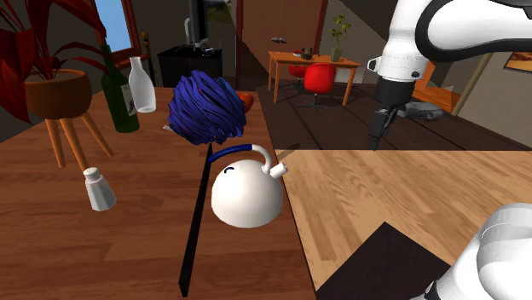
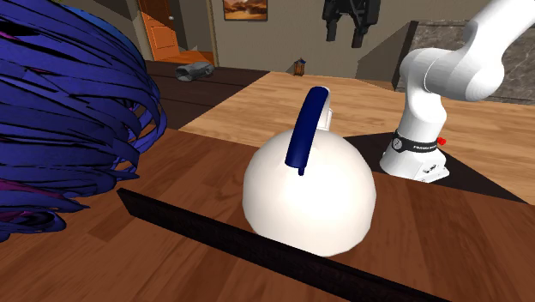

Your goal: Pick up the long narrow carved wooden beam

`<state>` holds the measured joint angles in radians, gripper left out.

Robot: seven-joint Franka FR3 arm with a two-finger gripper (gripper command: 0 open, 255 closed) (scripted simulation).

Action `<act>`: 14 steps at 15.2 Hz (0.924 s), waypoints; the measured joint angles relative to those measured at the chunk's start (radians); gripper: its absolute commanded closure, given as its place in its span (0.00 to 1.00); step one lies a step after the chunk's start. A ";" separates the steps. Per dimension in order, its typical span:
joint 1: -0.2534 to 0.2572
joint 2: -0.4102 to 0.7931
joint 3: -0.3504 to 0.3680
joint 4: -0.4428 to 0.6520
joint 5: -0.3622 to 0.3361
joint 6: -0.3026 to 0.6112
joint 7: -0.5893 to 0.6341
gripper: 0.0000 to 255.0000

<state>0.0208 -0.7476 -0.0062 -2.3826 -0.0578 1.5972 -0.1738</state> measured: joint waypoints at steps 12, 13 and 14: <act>0.028 0.079 0.252 -0.010 0.166 0.110 0.407 0.00; 0.028 0.095 0.276 0.005 0.178 0.114 0.447 0.00; 0.026 0.118 0.300 0.016 0.188 0.130 0.486 0.00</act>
<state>0.0471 -0.6291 0.2940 -2.3667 0.1297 1.7276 0.3122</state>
